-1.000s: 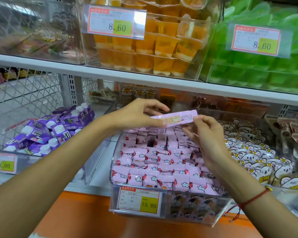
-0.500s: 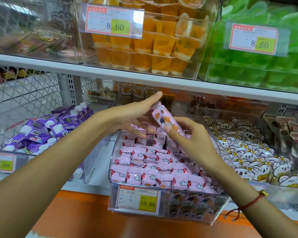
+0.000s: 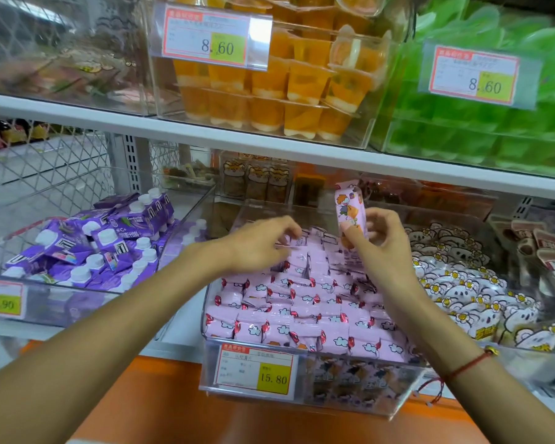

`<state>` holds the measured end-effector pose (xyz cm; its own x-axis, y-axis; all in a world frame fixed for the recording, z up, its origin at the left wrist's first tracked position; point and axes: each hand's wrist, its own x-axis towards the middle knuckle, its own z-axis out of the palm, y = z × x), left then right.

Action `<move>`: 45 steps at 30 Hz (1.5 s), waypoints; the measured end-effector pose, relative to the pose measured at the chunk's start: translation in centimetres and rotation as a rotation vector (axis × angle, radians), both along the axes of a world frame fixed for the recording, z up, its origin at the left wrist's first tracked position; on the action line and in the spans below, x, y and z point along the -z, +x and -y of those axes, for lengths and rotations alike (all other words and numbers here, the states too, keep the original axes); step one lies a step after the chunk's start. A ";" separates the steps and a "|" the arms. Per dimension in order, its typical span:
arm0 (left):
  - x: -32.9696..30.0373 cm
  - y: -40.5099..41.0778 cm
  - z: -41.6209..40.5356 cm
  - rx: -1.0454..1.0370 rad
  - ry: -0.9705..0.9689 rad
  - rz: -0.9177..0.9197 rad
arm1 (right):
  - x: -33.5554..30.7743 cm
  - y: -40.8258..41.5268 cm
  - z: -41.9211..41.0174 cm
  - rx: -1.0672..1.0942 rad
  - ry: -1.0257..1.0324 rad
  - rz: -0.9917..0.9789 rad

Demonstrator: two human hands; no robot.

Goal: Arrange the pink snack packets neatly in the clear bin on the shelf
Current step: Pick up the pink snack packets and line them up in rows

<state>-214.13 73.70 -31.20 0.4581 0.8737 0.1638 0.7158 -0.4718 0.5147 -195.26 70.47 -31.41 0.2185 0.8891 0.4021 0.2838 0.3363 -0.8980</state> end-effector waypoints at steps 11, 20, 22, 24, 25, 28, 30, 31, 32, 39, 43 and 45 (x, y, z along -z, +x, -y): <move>-0.6 -1.3 -0.4 -0.001 0.119 -0.542 | 0.3 -2.9 -1.2 -0.154 0.049 0.041; -0.8 -1.7 -0.5 0.020 0.022 -0.467 | 1.8 -1.8 -1.6 -0.116 -0.077 0.790; -0.8 -1.6 -0.5 0.006 0.018 -0.445 | 1.8 -1.1 -1.4 -0.038 -0.081 1.050; -0.9 -1.6 -0.3 -0.030 0.064 -0.377 | 1.6 -1.1 -1.2 -0.093 -0.110 1.126; -1.0 -1.5 -0.2 -0.044 0.103 -0.332 | 1.5 -1.2 -1.2 -0.119 -0.124 1.143; -0.7 -0.7 0.3 -0.003 0.124 -0.242 | 1.2 -1.2 -1.2 -0.143 -0.152 1.170; -0.2 -0.1 0.6 0.032 0.089 -0.314 | 1.1 -0.9 -1.1 -0.144 -0.158 1.141; 0.1 0.2 0.7 0.032 0.082 -0.366 | 1.0 -0.7 -1.1 -0.128 -0.150 1.106; 0.4 0.5 0.8 0.018 0.084 -0.403 | 0.8 -0.4 -1.1 -0.091 -0.131 1.070; 2.1 1.5 1.1 -0.087 0.071 -0.271 | 0.4 0.2 -1.6 -0.065 -0.248 1.142; 1.7 -0.1 1.0 -0.042 0.053 -0.266 | 0.2 -0.3 -1.7 -0.064 -0.270 1.129; 1.4 -0.7 0.8 -0.045 0.059 -0.252 | 0.2 -0.8 -1.7 -0.044 -0.254 1.117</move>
<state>-214.78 72.86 -32.61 0.4514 0.8866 0.1012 0.8391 -0.4603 0.2900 -196.08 72.22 -31.65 -0.1807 0.9704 0.1602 0.9578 0.2106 -0.1955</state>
